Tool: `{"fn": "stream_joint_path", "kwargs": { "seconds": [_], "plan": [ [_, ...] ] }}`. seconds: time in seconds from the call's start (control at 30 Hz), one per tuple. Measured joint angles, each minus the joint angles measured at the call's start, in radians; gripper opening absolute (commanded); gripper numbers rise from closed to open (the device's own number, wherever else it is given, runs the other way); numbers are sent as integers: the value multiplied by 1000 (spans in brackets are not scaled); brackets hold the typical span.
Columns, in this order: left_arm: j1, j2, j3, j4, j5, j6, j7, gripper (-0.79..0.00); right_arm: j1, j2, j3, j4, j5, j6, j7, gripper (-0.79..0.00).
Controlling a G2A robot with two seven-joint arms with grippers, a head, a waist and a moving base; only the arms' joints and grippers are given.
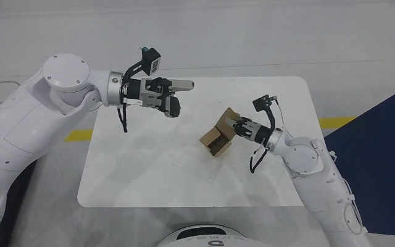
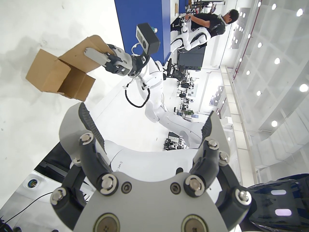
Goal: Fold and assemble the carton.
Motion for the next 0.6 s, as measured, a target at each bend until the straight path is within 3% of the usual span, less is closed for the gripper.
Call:
{"fn": "stream_joint_path", "kwargs": {
  "seconds": [0.27,0.4,0.6],
  "plan": [
    [19,-41,57,91,105,-54,-33,0,-111,4,43,-105,-68,77,-117,0],
    [20,-86,115,170,169,-104,5,0,-233,5,109,-186,-8,109,-224,0],
    [-33,-193,239,313,339,-114,40,0,-480,7,174,-303,-29,107,-328,0]
  ]
}}
